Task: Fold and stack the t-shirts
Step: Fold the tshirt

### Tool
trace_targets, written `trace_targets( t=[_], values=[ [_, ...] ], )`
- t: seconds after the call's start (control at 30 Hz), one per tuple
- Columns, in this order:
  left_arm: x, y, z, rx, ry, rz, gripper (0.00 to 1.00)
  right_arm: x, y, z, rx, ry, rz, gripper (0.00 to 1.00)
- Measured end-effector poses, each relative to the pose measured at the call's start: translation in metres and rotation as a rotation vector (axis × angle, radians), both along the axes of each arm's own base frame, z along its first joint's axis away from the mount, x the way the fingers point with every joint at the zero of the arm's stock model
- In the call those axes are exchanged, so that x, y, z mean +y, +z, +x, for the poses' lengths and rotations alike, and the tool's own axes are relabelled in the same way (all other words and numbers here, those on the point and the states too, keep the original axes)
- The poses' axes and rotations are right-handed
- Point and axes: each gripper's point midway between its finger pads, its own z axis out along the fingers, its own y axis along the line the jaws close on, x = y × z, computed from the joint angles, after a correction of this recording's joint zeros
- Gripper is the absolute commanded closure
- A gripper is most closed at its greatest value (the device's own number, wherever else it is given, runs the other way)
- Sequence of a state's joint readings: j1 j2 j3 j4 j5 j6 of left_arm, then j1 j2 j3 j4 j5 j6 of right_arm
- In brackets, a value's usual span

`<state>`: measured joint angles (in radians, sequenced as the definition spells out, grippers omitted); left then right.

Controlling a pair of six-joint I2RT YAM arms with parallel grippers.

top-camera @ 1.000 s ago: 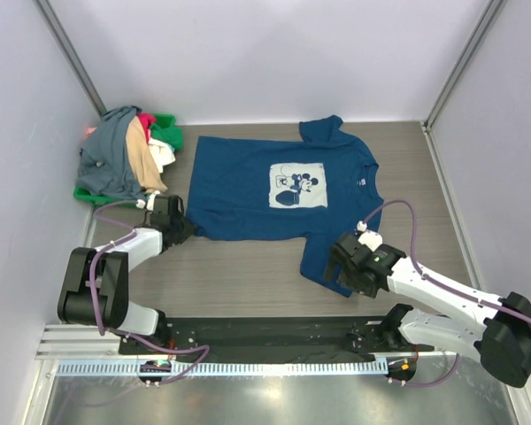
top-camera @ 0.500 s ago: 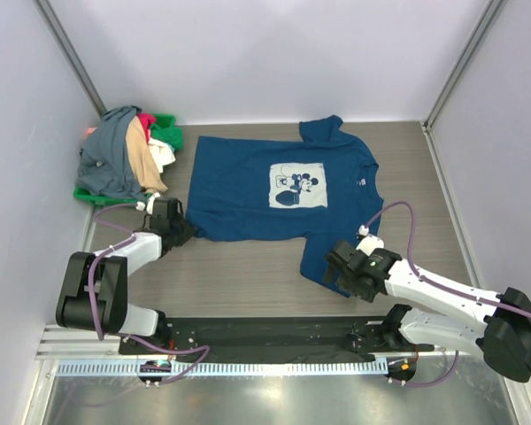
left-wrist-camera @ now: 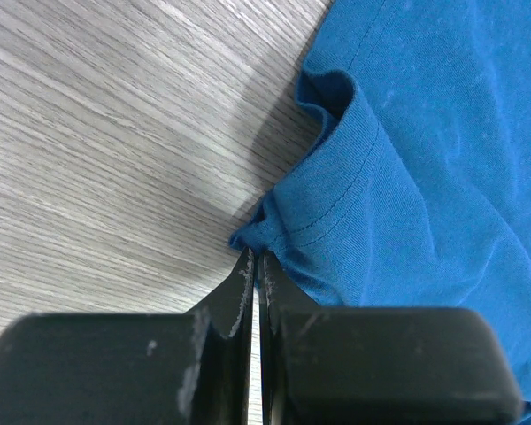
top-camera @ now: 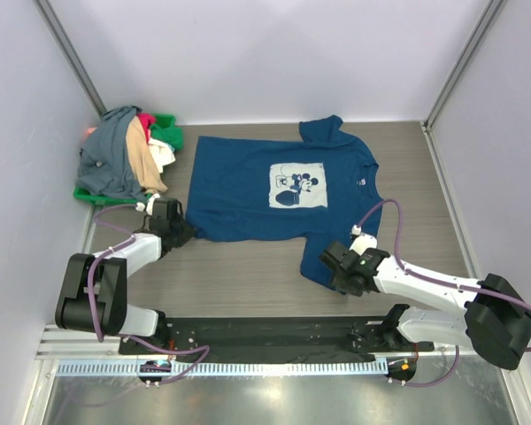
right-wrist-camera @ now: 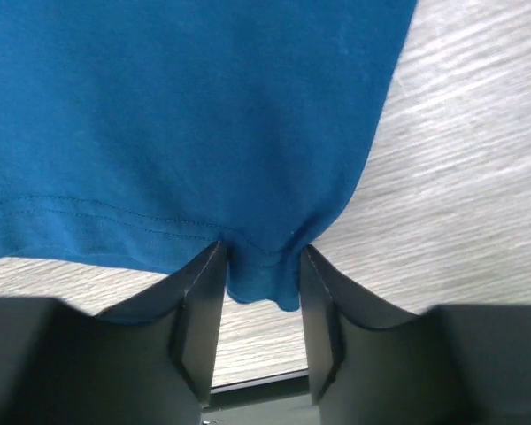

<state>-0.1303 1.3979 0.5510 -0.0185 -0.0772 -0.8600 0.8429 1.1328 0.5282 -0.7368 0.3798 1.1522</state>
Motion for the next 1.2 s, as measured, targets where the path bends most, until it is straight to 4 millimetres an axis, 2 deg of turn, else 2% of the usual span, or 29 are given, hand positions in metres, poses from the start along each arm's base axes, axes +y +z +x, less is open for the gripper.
trace_targets(
  t=[0.1,0.17,0.2,0.23,0.37,0.5,0.7,1.2],
  values=[
    [0.000,0.000,0.000,0.001,0.000,0.000,1.00,0.002,0.000,0.003,-0.015,0.006,0.006,0.79],
    [0.000,0.000,-0.001,0.003,0.000,0.001,1.00,0.005,0.000,0.005,-0.027,0.011,0.021,0.87],
    [0.001,0.000,-0.003,0.007,0.000,0.002,1.00,0.006,0.000,0.006,-0.033,0.012,0.029,0.97],
    [0.001,0.000,-0.005,0.012,0.001,0.002,1.00,0.007,0.001,0.007,-0.037,0.014,0.035,0.99],
    [0.003,0.003,-0.021,0.038,0.005,0.003,1.00,0.007,0.003,0.006,-0.047,0.014,0.053,0.99],
    [0.004,0.017,-0.031,0.028,0.020,-0.012,1.00,0.005,0.011,0.005,-0.065,0.013,0.068,0.99],
    [0.004,0.036,-0.043,-0.004,0.048,-0.042,1.00,0.004,0.038,0.009,-0.108,0.006,0.089,0.99],
    [0.000,0.063,-0.081,-0.029,0.077,-0.098,1.00,-0.012,0.094,0.007,-0.235,-0.035,0.164,0.99]
  ],
)
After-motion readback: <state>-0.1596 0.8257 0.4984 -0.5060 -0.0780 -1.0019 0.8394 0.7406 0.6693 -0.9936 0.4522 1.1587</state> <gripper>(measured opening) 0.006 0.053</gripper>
